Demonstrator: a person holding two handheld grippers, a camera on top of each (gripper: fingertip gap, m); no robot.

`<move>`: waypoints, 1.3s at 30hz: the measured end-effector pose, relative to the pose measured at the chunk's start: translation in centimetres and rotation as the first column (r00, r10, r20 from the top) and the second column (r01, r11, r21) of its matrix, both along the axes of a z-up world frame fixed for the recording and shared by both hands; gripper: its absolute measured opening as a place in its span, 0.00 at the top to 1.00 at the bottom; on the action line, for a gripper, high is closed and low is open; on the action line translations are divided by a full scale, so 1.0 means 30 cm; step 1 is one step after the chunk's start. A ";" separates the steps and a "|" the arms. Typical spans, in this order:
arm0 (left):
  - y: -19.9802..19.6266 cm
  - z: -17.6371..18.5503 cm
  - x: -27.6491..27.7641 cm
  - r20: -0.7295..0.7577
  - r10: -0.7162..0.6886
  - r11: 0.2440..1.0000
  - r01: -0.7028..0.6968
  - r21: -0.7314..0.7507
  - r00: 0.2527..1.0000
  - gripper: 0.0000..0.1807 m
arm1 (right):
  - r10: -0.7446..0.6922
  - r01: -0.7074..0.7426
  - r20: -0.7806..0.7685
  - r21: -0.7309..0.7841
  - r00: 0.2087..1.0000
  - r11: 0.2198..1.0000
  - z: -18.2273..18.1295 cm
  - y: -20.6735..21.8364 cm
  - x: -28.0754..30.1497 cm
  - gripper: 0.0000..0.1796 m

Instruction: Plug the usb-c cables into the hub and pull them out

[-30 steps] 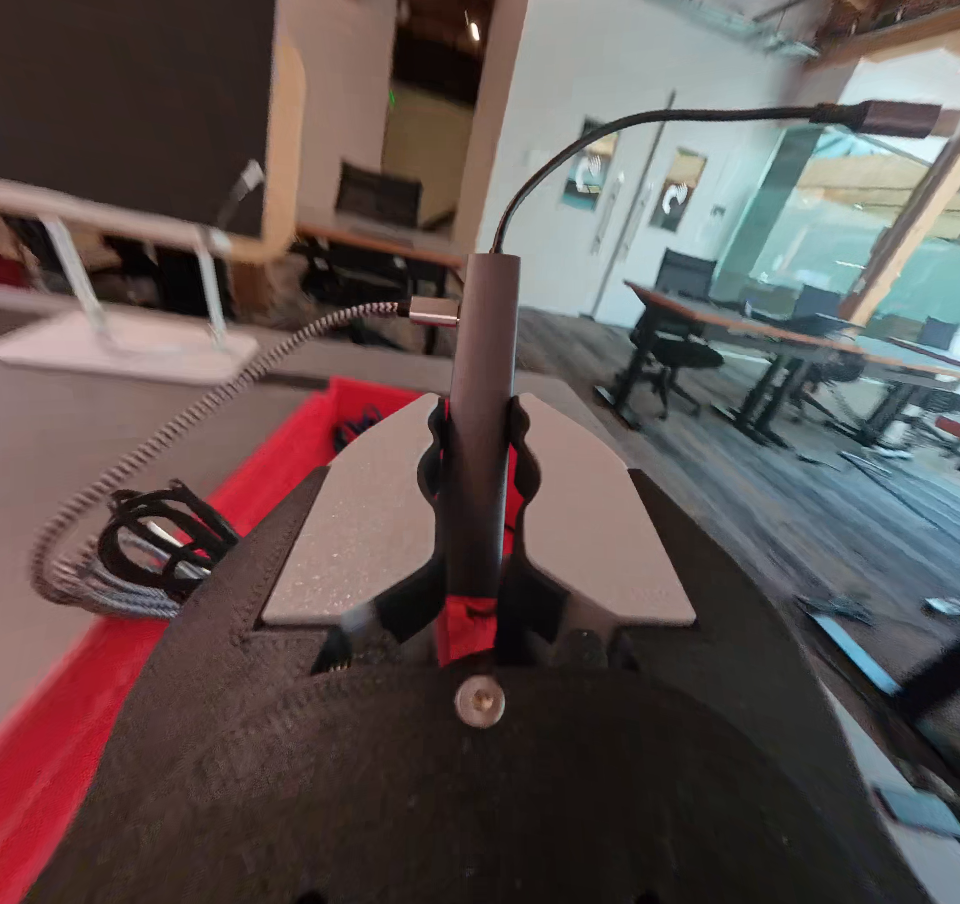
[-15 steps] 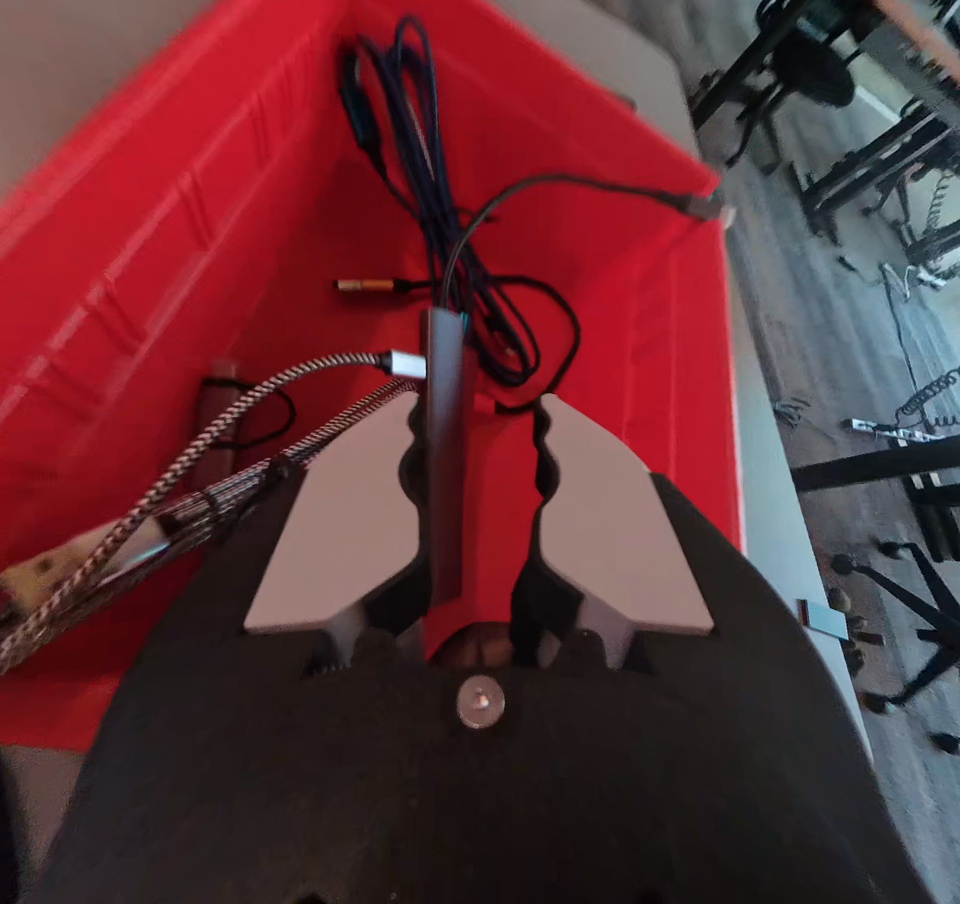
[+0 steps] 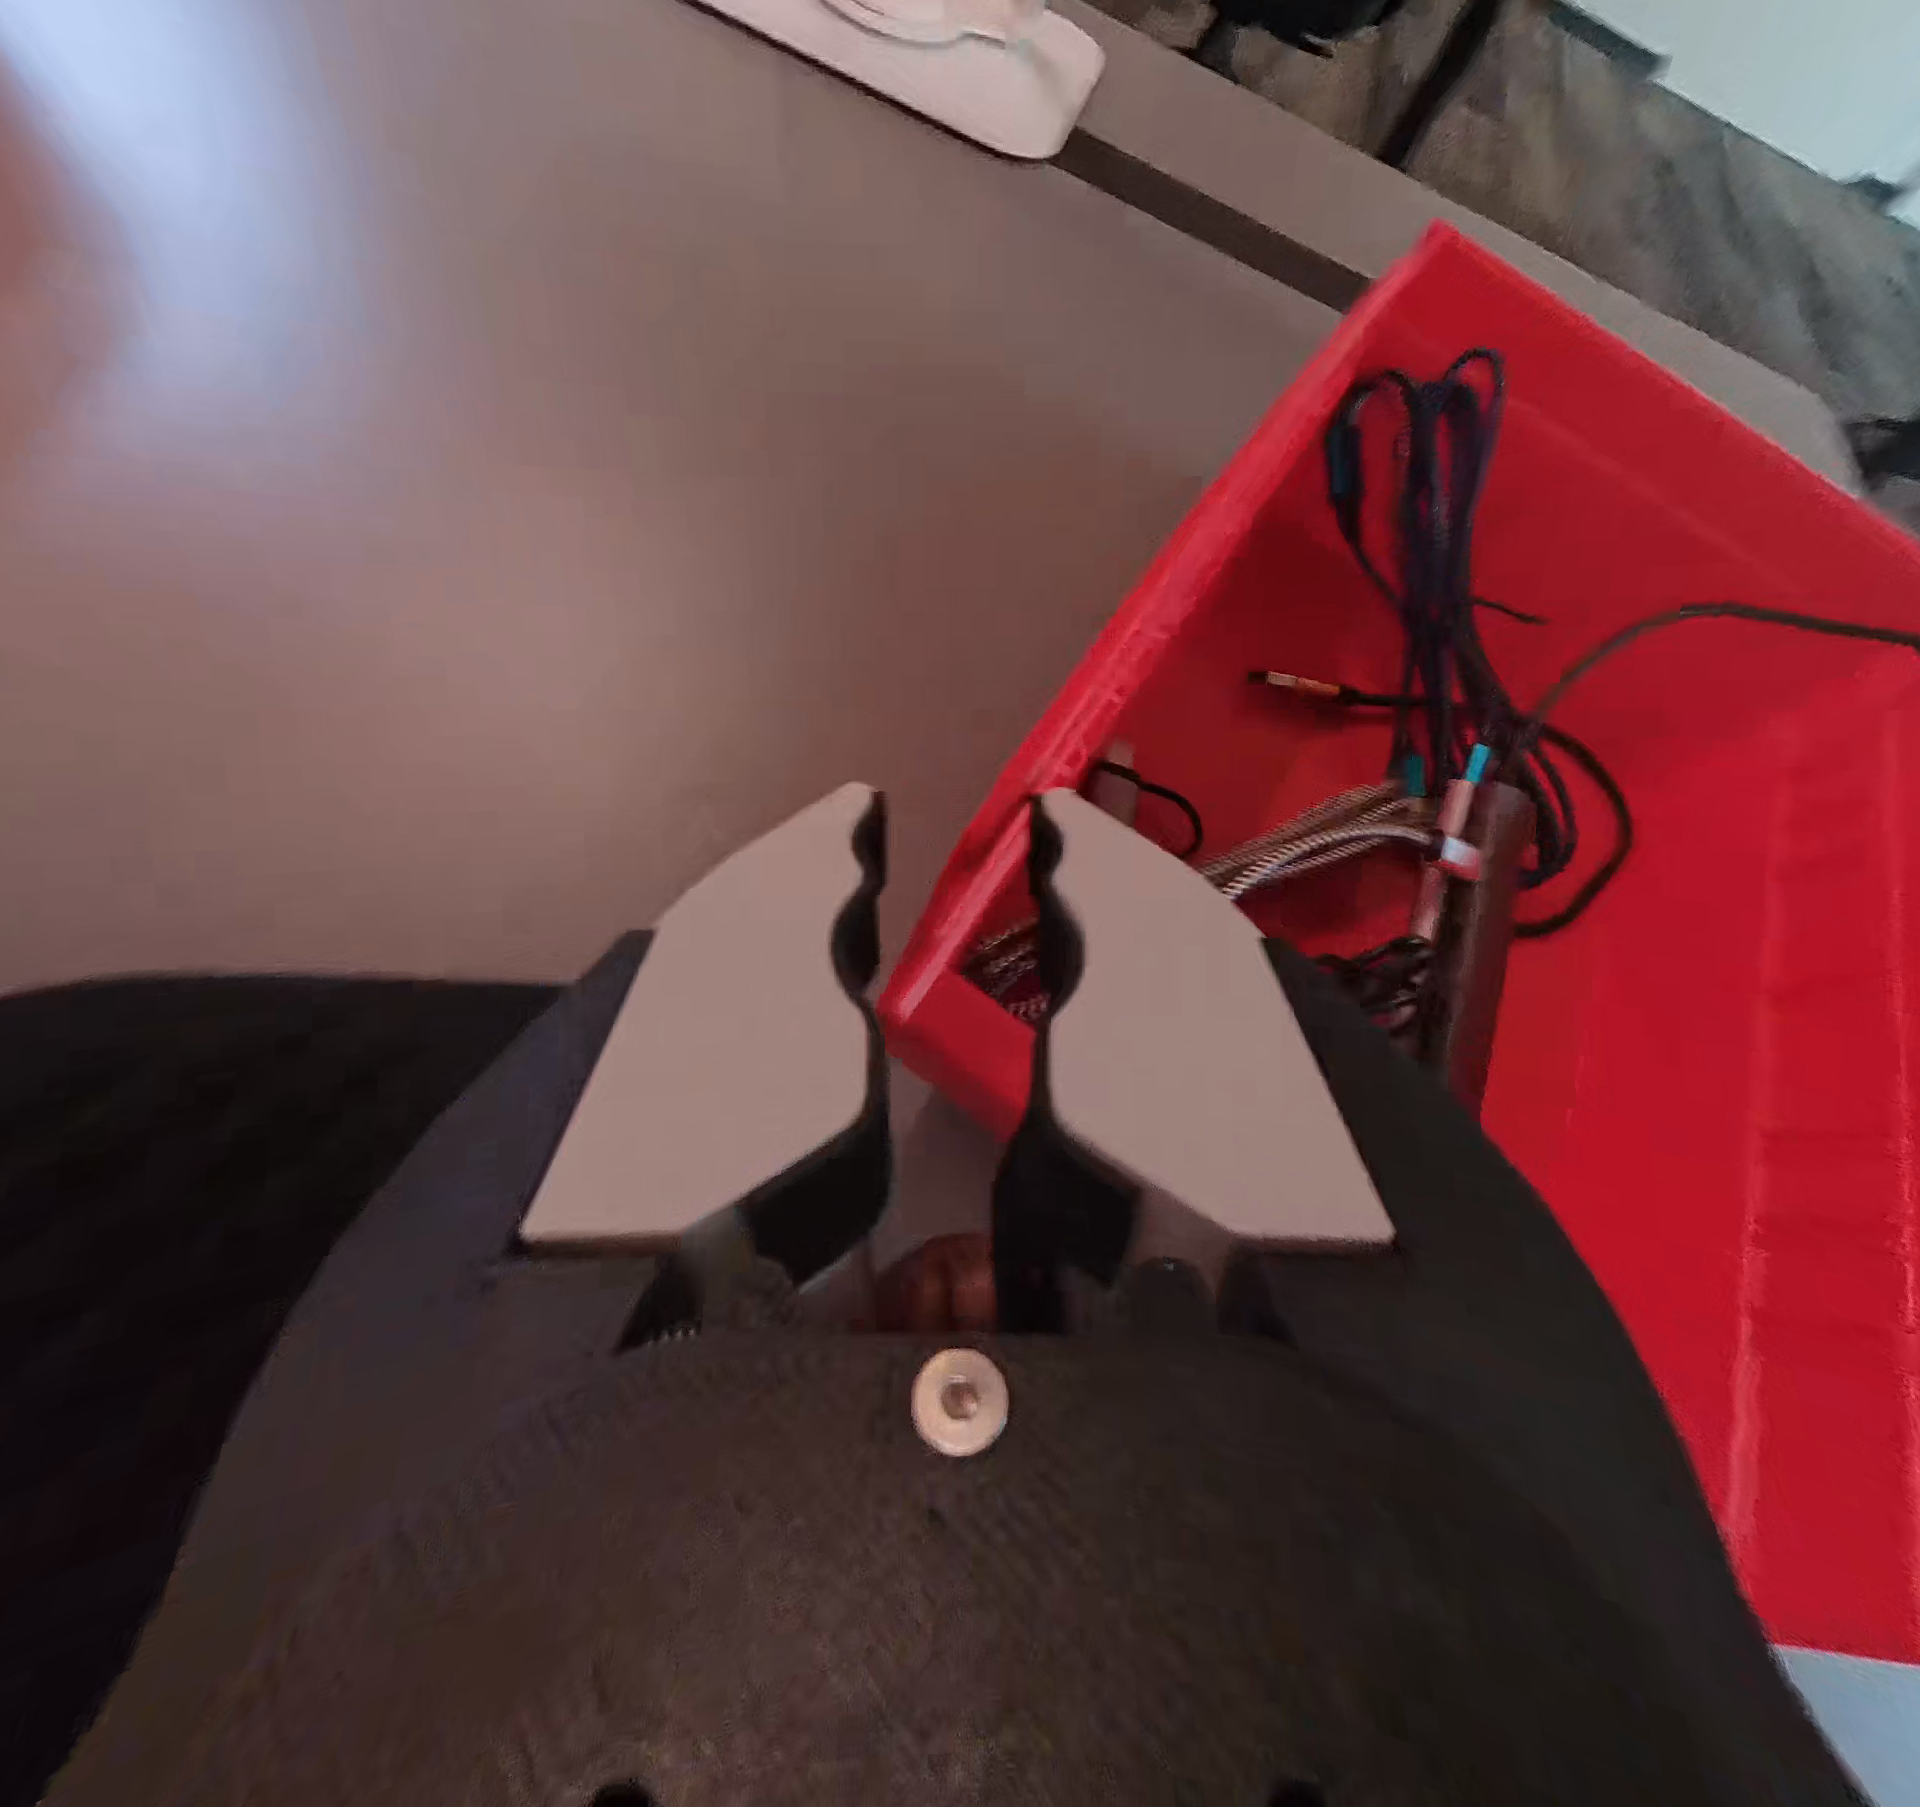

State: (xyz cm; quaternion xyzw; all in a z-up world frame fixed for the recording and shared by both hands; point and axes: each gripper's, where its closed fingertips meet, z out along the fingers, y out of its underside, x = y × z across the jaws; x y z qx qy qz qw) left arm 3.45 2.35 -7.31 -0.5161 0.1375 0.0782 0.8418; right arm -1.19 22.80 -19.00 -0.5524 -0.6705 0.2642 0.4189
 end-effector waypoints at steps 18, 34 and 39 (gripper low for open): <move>-0.521 0.285 -0.193 -0.169 0.596 0.801 -0.595 0.065 0.785 0.84 | 0.155 -0.154 0.005 0.164 0.988 0.974 0.002 -0.354 -0.251 0.90; -1.123 0.158 -0.427 0.020 0.931 0.364 -0.918 -0.155 0.365 0.79 | 0.511 -0.505 -0.001 0.151 0.860 0.850 0.009 -0.930 -0.470 0.90; -1.179 0.035 -0.505 0.039 0.959 0.275 -0.898 -0.343 0.279 0.76 | 0.567 -0.575 -0.157 -0.010 0.809 0.818 0.037 -1.041 -0.499 0.87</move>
